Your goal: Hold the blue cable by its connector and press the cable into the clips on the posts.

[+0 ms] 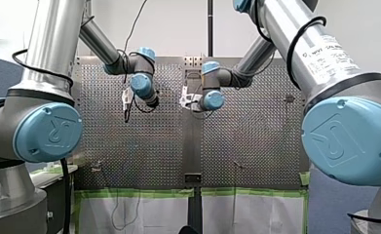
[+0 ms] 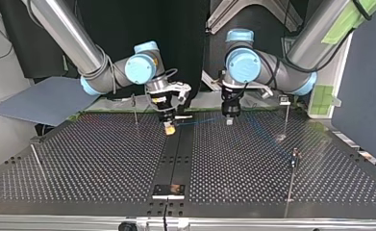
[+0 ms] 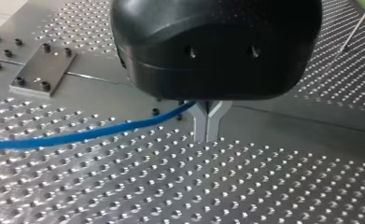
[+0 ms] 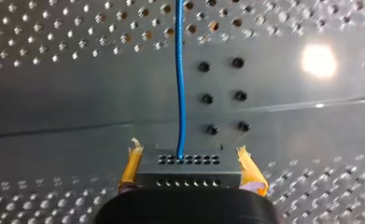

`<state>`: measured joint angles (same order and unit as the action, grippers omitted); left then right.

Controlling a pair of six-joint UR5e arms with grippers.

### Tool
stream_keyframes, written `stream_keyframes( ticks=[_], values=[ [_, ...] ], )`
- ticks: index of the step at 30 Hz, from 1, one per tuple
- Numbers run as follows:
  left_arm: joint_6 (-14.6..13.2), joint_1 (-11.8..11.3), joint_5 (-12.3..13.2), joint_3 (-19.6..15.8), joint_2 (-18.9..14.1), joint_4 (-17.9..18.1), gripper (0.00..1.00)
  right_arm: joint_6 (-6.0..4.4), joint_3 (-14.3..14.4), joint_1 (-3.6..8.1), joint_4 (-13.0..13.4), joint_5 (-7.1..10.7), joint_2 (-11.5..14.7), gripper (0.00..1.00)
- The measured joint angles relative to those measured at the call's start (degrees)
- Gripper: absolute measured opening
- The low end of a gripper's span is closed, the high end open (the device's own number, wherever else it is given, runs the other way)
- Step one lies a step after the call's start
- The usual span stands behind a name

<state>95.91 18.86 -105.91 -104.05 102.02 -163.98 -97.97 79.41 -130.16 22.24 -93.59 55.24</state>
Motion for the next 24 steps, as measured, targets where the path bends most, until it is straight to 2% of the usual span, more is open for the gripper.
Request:
stream_keyframes(
  ticks=[5, 12, 24],
  values=[
    [-0.51, 0.53, 0.13, -2.40, 1.23, 2.51, 0.00, 0.01, 2.53, -0.32, 2.53, -0.67, -0.05, 0.00],
    [-1.66, 2.30, 0.23, -3.71, 4.58, 6.04, 0.00, 0.12, 5.97, -0.56, 5.98, -1.19, -0.45, 0.00],
    [-0.83, 3.61, -1.53, -6.09, 10.95, 12.50, 0.00, 0.10, 11.55, -0.20, 11.57, -3.66, -5.30, 0.00]
  ],
)
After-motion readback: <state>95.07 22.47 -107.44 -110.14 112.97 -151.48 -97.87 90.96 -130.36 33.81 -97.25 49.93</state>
